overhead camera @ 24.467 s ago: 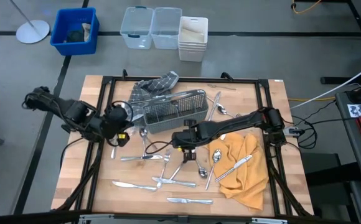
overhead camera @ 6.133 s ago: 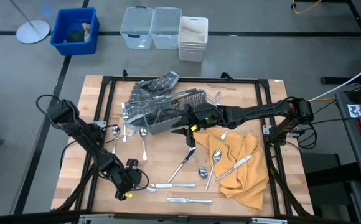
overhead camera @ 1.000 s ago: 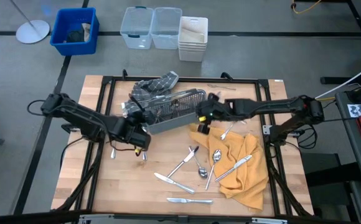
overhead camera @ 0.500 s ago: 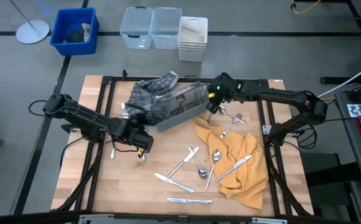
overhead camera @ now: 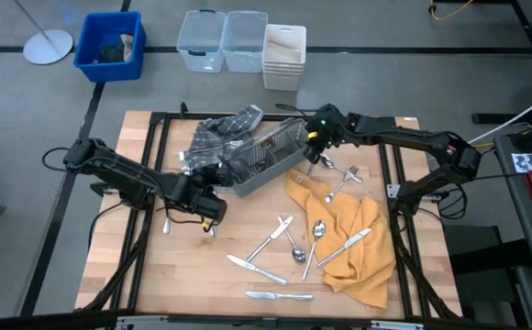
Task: Sort silverware
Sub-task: Put the silver knife into the gray silverware basket
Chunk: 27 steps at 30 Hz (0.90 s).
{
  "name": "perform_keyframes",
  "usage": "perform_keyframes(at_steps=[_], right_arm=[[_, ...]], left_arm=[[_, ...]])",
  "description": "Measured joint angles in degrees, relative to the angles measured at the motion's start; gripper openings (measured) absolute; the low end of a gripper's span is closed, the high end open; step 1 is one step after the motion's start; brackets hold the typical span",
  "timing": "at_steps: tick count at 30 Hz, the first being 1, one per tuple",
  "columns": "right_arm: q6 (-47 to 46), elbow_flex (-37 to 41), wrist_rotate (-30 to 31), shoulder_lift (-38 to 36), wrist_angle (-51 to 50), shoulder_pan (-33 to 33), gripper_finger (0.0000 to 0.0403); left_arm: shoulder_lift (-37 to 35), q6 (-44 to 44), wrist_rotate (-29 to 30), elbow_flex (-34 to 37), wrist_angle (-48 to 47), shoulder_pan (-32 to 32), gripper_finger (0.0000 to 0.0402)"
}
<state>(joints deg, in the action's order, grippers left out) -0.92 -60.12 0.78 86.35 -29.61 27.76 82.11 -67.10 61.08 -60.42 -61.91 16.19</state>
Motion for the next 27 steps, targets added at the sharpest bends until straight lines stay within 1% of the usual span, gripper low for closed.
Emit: perform_keyframes(at_steps=[2,5,10,14,16,22,27], right_arm=[[-0.3,0.0,0.0,0.0,-0.1,-0.4,0.0111],[-0.3,0.0,-1.6,0.0,-0.1,-0.8,0.0111],[-0.2,0.0,-5.2,0.0,0.0,-1.2,0.0111],[-0.1,0.0,-10.1,0.0,1.6,-1.2,0.0111],[-0.1,-0.1,-10.9,-0.2,2.8,-1.2,0.0111],[1.2,-3.1,-6.9,-2.4,-0.8,-1.2,0.0111],[1.3,-4.9,1.6,-5.2,-6.6,-1.2,0.0111]], left_arm=[[0.0,2.4,0.1,0.0,0.0,0.1,0.0046],[0.0,7.1,0.2,0.0,0.0,0.4,0.0043],[0.0,20.0,0.2,0.0,0.0,1.1,0.0035],[0.0,29.8,0.1,0.0,0.0,1.7,0.0036],[0.0,33.7,0.1,0.0,0.0,2.2,0.0036],[-0.4,45.6,0.2,0.0,-0.5,4.1,0.0027],[-1.8,53.7,0.6,0.0,-0.8,6.0,0.0020]])
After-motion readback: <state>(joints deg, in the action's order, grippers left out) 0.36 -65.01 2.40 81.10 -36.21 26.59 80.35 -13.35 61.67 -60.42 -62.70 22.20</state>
